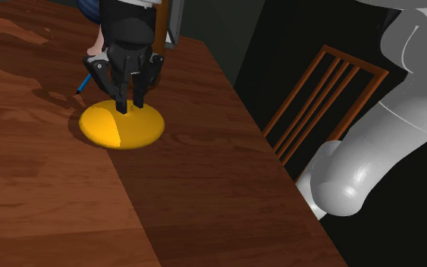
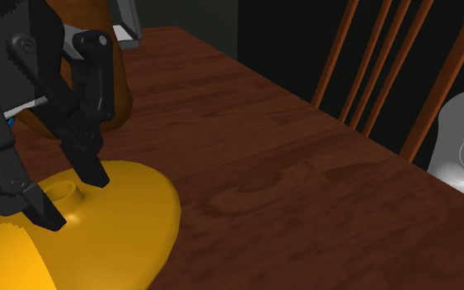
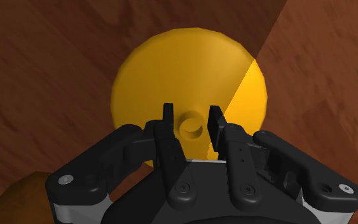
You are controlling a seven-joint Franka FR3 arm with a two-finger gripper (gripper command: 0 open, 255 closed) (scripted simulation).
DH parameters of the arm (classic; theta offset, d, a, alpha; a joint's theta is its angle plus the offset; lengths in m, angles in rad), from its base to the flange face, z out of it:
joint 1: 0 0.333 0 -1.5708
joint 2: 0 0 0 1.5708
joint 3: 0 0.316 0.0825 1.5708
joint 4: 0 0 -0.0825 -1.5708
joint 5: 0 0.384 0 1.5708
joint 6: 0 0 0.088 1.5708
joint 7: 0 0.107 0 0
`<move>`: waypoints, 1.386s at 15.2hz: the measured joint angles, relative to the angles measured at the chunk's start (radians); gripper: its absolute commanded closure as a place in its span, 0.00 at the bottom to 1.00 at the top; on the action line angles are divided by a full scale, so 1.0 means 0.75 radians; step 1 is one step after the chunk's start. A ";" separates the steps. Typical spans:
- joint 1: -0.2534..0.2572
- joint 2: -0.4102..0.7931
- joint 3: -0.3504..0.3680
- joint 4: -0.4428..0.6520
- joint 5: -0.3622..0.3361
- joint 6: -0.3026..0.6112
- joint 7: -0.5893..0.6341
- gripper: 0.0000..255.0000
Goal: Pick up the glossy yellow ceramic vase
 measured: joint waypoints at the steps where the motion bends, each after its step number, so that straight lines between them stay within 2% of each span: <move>1: 0.000 0.000 0.000 0.000 0.000 0.000 0.000 1.00; 5: 0.000 0.000 0.000 0.000 0.000 0.001 0.000 1.00; 9: -0.001 0.006 -0.001 0.051 -0.003 -0.048 0.003 1.00; 21: 0.001 0.063 0.007 0.322 -0.032 -0.269 0.030 1.00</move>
